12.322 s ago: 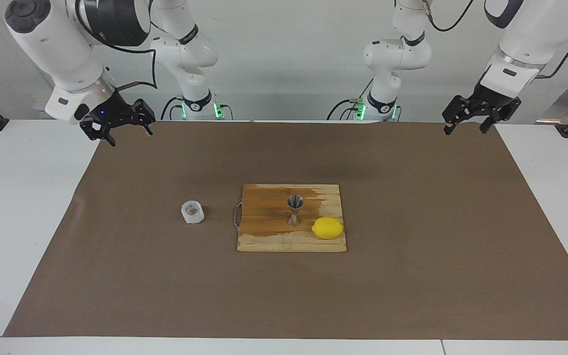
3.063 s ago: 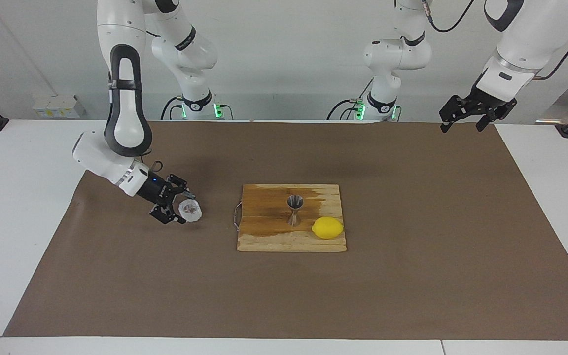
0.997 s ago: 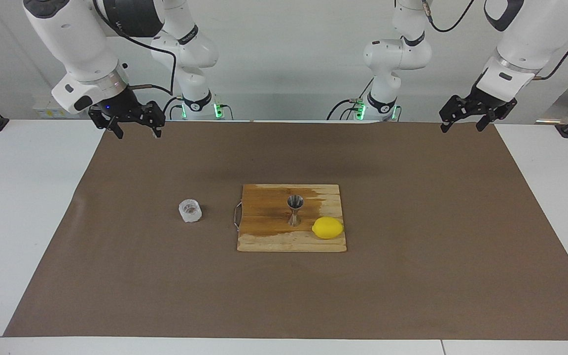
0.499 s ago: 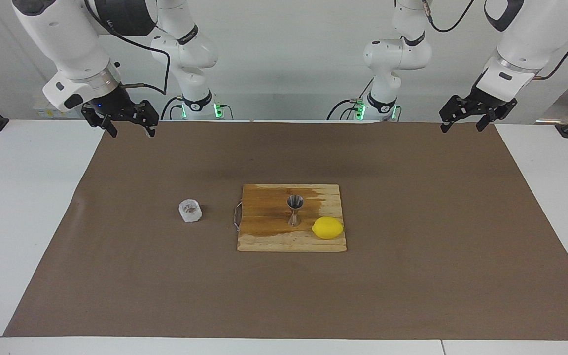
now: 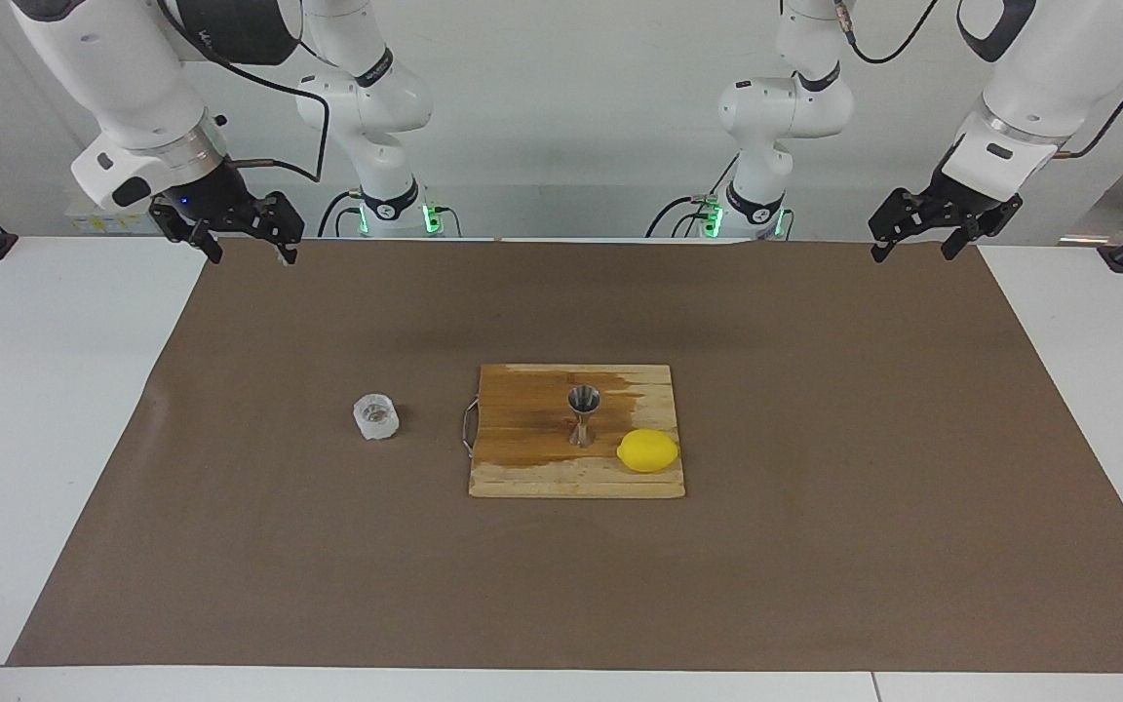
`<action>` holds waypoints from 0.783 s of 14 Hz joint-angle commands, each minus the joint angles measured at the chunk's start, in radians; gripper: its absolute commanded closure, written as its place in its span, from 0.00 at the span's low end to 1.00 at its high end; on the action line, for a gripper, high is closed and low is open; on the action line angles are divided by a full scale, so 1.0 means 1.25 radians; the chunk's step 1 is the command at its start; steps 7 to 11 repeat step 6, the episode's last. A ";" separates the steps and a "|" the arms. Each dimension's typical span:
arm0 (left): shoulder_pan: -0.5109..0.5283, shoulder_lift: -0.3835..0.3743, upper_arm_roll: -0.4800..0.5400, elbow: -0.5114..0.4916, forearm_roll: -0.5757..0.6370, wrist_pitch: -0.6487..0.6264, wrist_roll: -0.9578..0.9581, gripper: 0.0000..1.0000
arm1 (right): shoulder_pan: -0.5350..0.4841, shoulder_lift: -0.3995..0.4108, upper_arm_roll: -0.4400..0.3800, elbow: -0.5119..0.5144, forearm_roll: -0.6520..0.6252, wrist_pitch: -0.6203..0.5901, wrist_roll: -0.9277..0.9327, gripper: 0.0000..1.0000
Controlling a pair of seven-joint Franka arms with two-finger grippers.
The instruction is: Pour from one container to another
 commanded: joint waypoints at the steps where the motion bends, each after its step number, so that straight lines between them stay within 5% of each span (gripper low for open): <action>1: 0.005 -0.003 -0.001 -0.006 0.004 0.001 0.008 0.00 | 0.008 -0.012 -0.014 -0.014 0.018 -0.002 -0.010 0.00; 11: 0.004 -0.003 -0.001 -0.006 0.004 0.001 0.009 0.00 | -0.027 -0.012 0.031 -0.012 0.018 0.002 -0.010 0.00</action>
